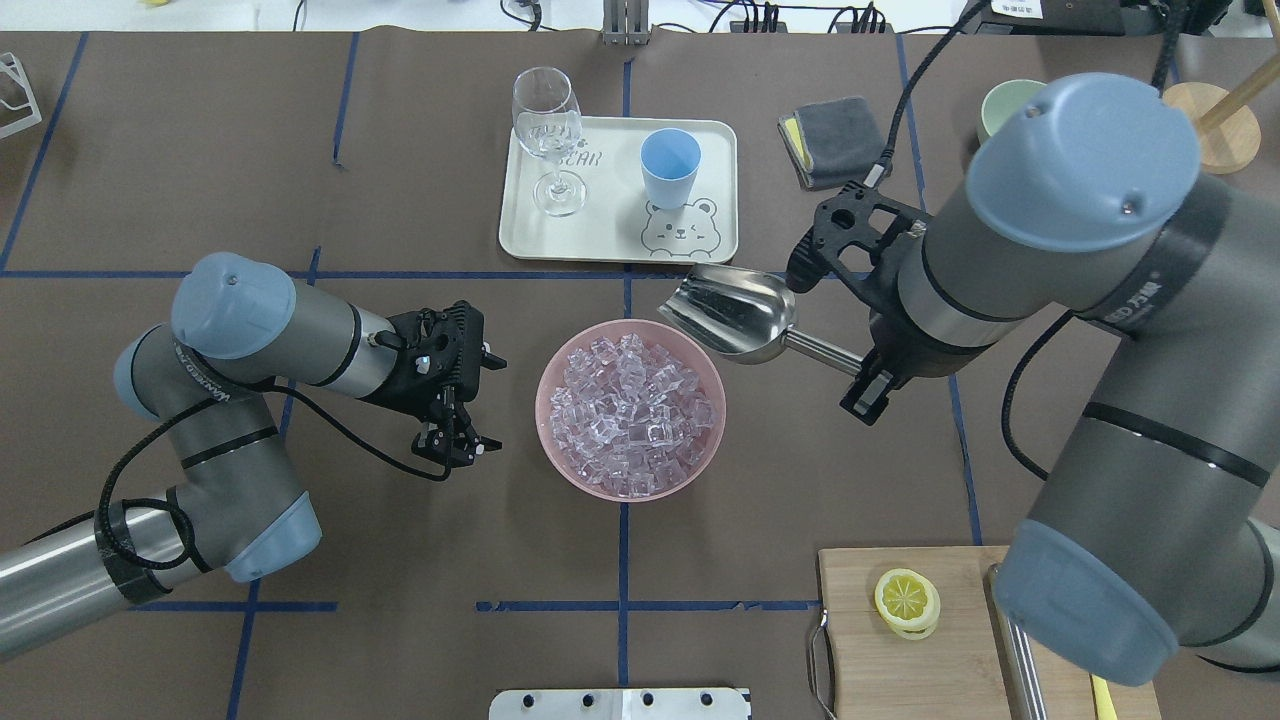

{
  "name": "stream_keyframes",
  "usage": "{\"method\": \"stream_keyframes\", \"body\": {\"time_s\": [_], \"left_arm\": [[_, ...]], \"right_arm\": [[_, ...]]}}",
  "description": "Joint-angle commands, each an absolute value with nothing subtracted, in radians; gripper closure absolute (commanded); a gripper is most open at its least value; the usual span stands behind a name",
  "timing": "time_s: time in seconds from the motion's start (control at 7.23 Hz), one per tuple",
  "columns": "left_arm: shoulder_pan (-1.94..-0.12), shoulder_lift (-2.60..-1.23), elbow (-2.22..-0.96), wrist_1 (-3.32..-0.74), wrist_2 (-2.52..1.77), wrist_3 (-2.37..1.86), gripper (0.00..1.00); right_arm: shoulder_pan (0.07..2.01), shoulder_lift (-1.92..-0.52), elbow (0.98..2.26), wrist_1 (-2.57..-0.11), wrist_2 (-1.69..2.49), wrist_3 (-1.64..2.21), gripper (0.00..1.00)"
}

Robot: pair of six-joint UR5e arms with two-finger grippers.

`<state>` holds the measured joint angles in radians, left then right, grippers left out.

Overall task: Put ice in cup with scoop
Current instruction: 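Carry the scoop over the pink bowl with the right gripper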

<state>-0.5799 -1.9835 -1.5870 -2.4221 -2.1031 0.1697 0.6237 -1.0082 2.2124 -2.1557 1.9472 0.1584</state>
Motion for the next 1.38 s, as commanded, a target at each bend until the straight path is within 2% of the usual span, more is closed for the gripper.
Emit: {"method": "stream_keyframes", "body": {"time_s": [0.0,0.41,0.83,1.11,1.24], "left_arm": [[-0.580,-1.985,-1.586,-2.422,-2.103,0.169,0.00],[-0.560,-2.003,-1.565,-2.422,-2.099,0.115,0.00],[-0.560,-2.026,-1.536,-2.422,-2.098,0.112,0.00],[-0.560,-2.029,-1.525,-2.437,-2.098,0.112,0.00],[-0.557,-2.028,-1.516,-2.454,-2.098,0.112,0.00]], "right_arm": [[0.572,-0.870,2.180,-2.395,1.904,0.070,1.00],[0.528,-0.782,2.157,-2.585,1.901,0.035,1.00],[0.511,-0.622,2.050,-2.780,1.842,-0.047,1.00],[0.492,-0.566,1.923,-2.784,1.819,-0.049,1.00],[0.480,-0.565,1.908,-2.789,1.818,-0.051,1.00]]}}
